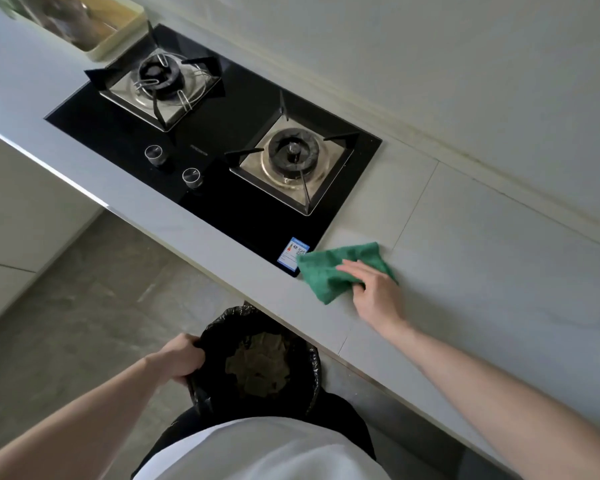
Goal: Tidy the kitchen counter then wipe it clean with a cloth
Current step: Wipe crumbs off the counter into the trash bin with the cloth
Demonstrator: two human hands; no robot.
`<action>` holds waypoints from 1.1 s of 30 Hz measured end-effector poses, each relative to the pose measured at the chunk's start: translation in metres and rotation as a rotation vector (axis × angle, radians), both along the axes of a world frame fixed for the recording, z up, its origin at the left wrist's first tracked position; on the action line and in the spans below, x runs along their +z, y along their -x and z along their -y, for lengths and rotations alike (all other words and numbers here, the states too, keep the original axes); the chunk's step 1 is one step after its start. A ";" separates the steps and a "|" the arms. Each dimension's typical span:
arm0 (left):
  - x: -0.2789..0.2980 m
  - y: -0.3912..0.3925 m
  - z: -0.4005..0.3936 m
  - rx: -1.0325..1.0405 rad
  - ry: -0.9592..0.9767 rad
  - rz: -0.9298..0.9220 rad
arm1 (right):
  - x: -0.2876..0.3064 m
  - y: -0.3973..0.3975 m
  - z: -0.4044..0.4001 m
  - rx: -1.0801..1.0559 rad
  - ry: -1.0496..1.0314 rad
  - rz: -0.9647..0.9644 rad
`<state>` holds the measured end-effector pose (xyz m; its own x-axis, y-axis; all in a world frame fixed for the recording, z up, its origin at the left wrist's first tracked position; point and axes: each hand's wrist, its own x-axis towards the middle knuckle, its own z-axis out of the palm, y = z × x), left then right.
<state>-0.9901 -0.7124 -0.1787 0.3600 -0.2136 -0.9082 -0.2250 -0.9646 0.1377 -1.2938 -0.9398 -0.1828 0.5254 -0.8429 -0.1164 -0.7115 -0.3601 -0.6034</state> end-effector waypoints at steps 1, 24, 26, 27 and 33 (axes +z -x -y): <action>0.000 0.000 0.000 -0.001 -0.003 0.003 | 0.005 0.003 0.016 -0.049 0.027 0.047; -0.027 0.008 -0.006 0.048 0.000 0.060 | -0.039 0.071 0.199 -0.402 0.098 -0.406; -0.025 0.008 -0.005 0.045 0.001 0.049 | -0.034 0.061 0.151 -0.351 0.137 -0.342; -0.024 0.008 -0.005 0.046 0.002 0.048 | -0.030 0.053 0.124 -0.326 0.144 -0.314; -0.017 0.004 -0.003 0.024 0.014 0.057 | -0.018 0.012 -0.023 -0.103 0.107 -0.270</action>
